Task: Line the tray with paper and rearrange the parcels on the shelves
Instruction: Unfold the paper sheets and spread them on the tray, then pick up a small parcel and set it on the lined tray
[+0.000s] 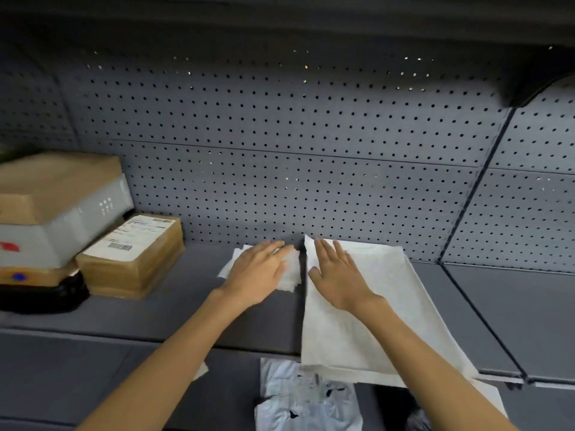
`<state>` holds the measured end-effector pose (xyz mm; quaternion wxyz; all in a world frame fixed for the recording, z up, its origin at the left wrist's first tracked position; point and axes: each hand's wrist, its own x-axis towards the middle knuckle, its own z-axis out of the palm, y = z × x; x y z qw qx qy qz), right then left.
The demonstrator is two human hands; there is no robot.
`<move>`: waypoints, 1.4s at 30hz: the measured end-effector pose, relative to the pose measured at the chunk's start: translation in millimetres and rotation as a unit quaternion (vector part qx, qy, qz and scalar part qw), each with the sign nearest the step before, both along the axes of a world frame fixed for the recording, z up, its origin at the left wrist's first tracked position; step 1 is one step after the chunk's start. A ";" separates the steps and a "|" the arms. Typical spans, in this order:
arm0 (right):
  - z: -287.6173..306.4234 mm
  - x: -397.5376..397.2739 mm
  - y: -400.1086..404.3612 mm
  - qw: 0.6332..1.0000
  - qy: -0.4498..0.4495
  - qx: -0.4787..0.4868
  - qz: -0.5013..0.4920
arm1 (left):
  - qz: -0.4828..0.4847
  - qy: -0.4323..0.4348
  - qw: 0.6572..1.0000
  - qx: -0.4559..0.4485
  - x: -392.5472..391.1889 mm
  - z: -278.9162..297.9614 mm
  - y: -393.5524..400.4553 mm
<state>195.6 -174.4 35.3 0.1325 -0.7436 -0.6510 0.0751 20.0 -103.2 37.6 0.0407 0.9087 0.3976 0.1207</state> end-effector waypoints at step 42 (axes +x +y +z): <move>-25.7 -242.1 150.3 0.980 0.167 0.020 0.106 | 0.178 -0.074 0.981 -0.033 -225.4 4.8 141.0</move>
